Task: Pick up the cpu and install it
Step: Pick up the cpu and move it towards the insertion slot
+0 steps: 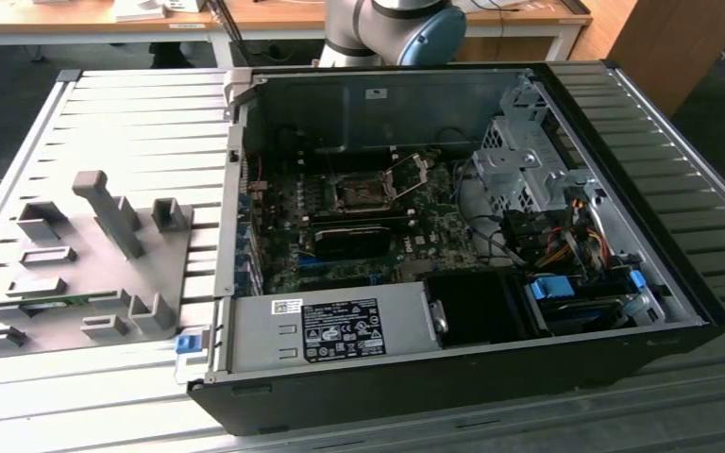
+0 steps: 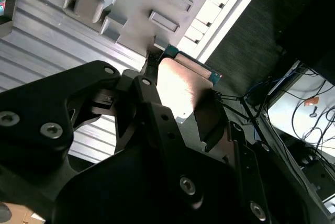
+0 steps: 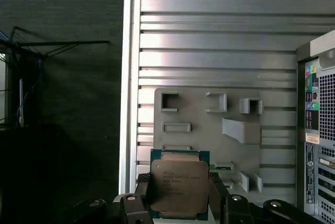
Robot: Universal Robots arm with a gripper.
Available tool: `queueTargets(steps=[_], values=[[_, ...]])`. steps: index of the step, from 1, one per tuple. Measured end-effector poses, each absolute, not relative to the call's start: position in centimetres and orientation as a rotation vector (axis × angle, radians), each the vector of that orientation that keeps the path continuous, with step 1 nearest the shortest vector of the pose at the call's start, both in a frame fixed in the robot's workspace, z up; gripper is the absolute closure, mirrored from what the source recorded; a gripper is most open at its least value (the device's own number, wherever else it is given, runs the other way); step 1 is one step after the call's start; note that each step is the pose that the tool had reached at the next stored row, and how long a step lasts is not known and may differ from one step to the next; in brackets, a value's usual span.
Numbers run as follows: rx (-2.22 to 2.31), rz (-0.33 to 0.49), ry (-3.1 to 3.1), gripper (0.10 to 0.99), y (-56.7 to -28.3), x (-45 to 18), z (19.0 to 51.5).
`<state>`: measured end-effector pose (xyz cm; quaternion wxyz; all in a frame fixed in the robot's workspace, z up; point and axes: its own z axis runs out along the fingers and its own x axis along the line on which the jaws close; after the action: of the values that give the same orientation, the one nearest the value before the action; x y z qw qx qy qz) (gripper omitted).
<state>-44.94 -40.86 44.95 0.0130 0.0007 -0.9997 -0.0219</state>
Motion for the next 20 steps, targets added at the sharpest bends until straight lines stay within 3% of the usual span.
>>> queueTargets(steps=[20], values=[[0.002, -0.068, -3.115, 0.557, -40.9, -41.1, 45.4]])
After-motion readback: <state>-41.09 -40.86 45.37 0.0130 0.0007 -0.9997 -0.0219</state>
